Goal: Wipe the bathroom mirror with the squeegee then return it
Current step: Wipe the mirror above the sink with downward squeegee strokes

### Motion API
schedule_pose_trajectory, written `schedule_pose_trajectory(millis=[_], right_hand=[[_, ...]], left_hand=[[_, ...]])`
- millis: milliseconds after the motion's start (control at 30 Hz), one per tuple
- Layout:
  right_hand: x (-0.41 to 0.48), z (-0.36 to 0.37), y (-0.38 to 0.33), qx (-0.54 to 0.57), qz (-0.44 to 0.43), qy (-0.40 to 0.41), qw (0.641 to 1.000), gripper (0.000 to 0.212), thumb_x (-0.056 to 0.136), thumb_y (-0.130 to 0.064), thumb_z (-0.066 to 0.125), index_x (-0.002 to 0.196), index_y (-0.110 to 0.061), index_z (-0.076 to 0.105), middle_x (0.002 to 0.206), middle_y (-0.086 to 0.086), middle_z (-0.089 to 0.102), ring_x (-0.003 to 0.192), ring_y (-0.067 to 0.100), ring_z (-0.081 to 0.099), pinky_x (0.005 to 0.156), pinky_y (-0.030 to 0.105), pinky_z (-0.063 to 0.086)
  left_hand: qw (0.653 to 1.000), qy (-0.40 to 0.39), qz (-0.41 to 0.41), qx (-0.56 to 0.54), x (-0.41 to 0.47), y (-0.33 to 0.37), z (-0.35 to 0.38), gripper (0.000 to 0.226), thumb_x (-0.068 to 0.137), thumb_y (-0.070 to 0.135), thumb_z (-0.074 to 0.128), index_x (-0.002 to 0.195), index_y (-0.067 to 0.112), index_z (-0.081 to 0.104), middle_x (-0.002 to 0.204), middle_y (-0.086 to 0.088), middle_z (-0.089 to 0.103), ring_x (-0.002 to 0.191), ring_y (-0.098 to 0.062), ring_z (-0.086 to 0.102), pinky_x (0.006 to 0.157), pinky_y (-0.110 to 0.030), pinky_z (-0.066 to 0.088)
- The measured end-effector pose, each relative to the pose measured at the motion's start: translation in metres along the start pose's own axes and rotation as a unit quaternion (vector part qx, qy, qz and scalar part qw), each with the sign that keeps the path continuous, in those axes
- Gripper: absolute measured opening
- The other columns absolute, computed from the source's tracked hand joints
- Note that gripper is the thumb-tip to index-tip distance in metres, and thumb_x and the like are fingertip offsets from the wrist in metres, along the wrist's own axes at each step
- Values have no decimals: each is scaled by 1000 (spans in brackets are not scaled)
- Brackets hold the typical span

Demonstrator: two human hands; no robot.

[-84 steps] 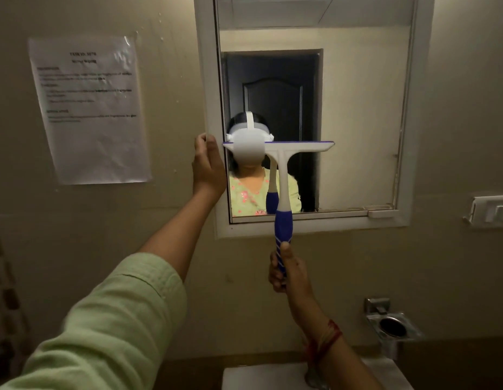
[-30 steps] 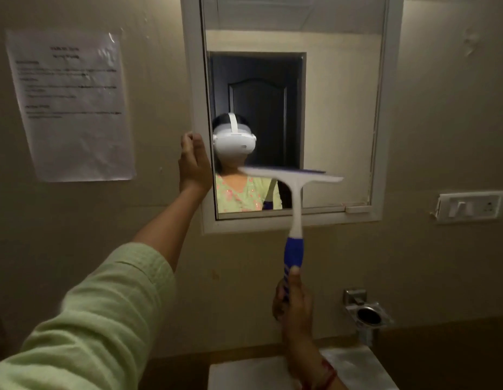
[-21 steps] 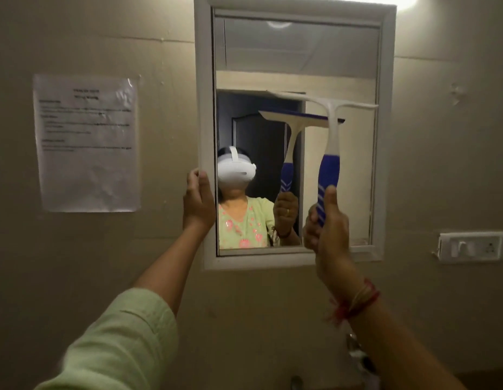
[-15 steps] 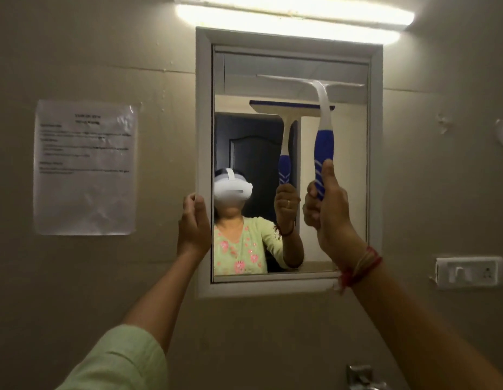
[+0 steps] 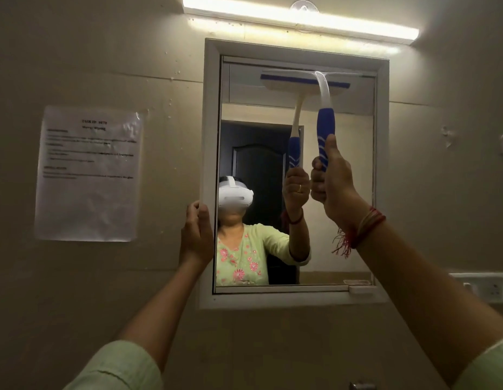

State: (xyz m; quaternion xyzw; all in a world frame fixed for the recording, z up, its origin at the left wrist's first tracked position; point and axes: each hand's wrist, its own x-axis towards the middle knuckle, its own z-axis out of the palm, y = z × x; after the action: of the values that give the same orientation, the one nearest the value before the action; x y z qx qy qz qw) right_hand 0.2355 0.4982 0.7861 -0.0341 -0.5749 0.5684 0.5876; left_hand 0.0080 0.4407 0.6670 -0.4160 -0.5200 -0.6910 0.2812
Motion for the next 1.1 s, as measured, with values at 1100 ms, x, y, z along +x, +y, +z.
schedule_pose_trajectory(millis=[1100], right_hand=[[3,-13,16,-7,56,-5,998,47,98,-51,28,68,-20,48,33,-11,48,27,3,43,34,13,35]], left_hand=[[1000,-2,0,-12,1,-4,2,43,93,44,24,99,8,47,71,15,46,66,13,48,53,-2,30]])
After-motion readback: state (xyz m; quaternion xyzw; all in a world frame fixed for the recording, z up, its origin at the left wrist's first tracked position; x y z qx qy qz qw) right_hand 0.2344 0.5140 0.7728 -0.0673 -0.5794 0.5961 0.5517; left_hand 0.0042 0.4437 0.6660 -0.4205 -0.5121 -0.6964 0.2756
